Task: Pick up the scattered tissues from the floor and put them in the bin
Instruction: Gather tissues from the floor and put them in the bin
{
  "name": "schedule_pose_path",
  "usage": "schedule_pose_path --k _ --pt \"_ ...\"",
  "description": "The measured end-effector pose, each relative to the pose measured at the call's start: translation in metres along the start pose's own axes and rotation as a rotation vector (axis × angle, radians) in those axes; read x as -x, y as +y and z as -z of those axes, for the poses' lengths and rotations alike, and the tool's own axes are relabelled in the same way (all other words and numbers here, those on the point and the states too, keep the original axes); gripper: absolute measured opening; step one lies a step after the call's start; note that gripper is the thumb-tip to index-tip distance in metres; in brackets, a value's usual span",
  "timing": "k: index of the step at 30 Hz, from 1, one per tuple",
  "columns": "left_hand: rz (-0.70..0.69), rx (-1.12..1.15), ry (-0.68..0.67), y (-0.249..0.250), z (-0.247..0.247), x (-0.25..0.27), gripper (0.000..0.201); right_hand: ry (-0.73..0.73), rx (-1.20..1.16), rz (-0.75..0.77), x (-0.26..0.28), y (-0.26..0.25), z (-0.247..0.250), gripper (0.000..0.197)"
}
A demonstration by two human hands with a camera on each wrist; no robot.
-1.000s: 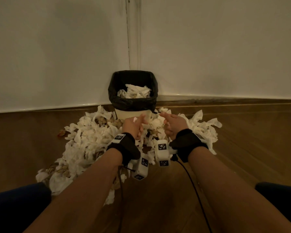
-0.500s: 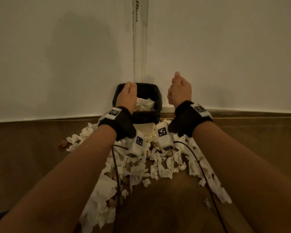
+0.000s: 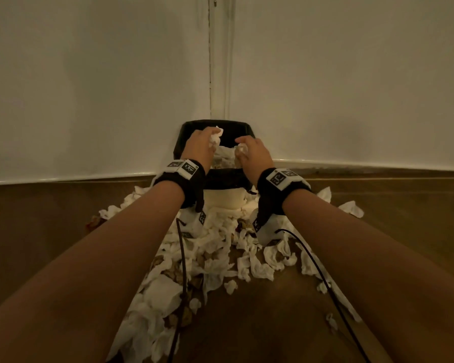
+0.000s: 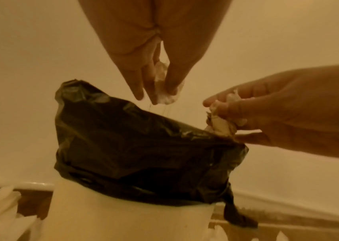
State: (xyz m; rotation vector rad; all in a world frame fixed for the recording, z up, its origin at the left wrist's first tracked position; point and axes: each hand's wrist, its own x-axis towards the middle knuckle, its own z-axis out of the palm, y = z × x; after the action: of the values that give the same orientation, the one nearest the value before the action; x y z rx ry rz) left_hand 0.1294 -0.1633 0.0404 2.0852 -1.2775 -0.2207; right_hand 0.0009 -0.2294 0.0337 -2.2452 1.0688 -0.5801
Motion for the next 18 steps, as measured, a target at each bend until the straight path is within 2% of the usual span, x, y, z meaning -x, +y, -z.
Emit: schedule_pose_path --k 4,7,10,12,15,18 --pt "0.043 -0.102 -0.162 -0.001 -0.011 0.004 0.051 -0.191 0.2 -0.05 -0.002 0.005 -0.002 0.05" --pt "0.027 -0.083 -0.069 0.001 -0.012 0.011 0.049 -0.215 0.204 -0.031 0.001 0.009 0.0 0.049" --pt "-0.066 -0.057 0.099 0.008 -0.012 0.023 0.042 -0.04 0.122 -0.013 0.007 0.017 0.009 0.046" --pt "-0.14 -0.074 0.159 0.017 -0.015 0.033 0.038 0.099 0.022 -0.046 0.015 0.031 0.018 0.041" --pt "-0.28 -0.029 0.14 0.031 -0.026 0.052 0.031 0.217 -0.07 -0.147 0.035 0.068 0.032 0.036" --pt "-0.409 0.038 0.078 0.047 -0.048 0.075 0.025 0.272 -0.012 -0.276 0.065 0.11 0.048 0.032"
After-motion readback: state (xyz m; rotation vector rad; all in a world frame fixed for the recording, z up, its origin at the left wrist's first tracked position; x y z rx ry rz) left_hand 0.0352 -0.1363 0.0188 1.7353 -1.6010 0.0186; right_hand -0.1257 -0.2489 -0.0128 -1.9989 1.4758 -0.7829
